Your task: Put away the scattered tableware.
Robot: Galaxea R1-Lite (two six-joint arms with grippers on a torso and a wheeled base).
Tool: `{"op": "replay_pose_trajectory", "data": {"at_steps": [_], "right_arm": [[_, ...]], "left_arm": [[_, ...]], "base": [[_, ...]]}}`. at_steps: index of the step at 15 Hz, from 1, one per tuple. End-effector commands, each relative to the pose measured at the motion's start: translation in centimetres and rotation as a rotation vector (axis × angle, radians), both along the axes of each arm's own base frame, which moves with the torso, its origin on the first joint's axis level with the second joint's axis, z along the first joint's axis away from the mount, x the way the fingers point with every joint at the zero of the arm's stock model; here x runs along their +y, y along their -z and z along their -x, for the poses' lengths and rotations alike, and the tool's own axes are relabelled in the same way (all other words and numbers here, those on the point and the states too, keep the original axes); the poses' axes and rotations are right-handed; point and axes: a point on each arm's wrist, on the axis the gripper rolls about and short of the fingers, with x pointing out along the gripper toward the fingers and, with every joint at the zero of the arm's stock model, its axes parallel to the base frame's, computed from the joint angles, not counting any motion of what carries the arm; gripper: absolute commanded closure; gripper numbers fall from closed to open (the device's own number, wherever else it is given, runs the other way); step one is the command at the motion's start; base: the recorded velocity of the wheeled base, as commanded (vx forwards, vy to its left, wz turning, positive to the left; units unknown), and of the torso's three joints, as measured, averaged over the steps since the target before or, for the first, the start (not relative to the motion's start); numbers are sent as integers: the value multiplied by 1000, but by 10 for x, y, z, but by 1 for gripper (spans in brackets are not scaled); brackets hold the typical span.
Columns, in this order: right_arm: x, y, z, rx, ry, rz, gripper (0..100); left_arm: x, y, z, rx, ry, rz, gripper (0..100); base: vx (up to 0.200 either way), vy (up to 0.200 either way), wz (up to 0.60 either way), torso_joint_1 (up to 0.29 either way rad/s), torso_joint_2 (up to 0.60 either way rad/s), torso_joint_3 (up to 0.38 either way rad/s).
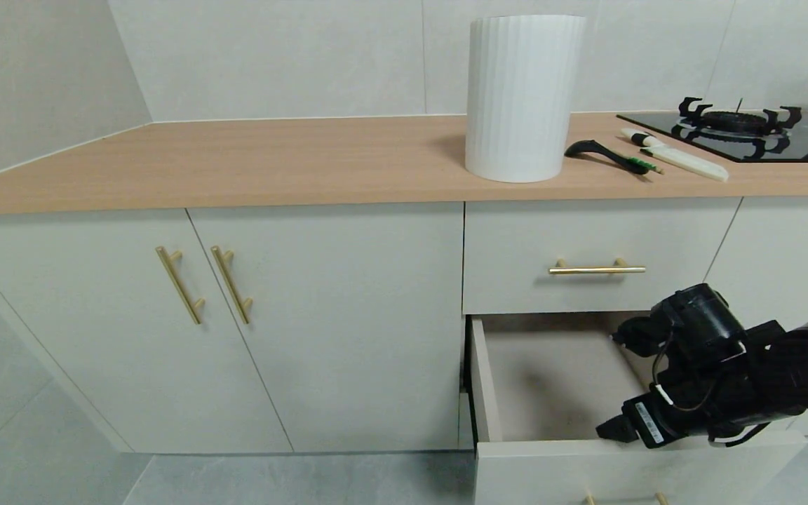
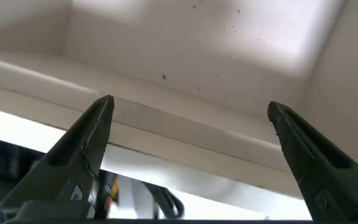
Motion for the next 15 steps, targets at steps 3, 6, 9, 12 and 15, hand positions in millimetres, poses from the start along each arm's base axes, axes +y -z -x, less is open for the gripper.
{"op": "replay_pose_trajectory", "data": {"at_steps": [3,6,9,12,15], "right_arm": [[-3,-2,8,49,-40,39,0],[-4,-3,17,90,-91,75,0],[-3,-3,28,155,-139,114,0],[2,-3,36,196,-168,138,0],[4,-1,39,211,-180,145,0]], "left_arm": [[0,0,0,1,0,0,0],[0,0,0,1,0,0,0],[0,0,0,1,0,0,0],[0,0,0,1,0,0,0],[0,0,0,1,0,0,0]], "base": [[0,0,0,0,0,0],[0,0,0,0,0,0],[0,0,0,0,0,0],[0,0,0,0,0,0],[0,0,0,0,0,0]]}}
